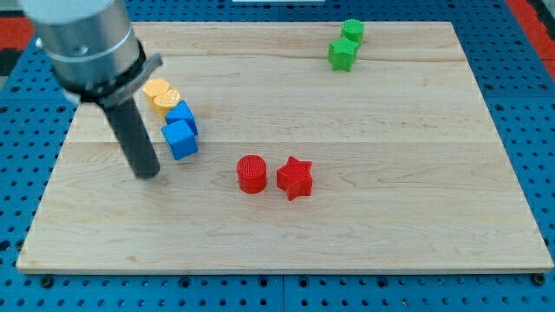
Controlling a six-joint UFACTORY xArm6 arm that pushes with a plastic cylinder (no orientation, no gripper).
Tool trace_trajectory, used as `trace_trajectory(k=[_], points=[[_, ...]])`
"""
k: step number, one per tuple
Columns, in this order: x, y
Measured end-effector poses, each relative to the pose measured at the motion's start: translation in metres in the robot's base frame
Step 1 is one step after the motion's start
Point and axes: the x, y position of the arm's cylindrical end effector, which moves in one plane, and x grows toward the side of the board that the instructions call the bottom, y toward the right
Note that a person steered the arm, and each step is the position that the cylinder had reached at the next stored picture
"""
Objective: Move the red star diagonally top right to the red circle
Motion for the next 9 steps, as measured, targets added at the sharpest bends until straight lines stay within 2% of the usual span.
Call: trace_trajectory(k=[1,2,4,6,7,8,9], points=[[0.068,0.046],[0.069,0.1],[0.015,0.175],[-0.043,0.176],[-0.056,0.163],[-0.067,0.214],[-0.051,0.252]])
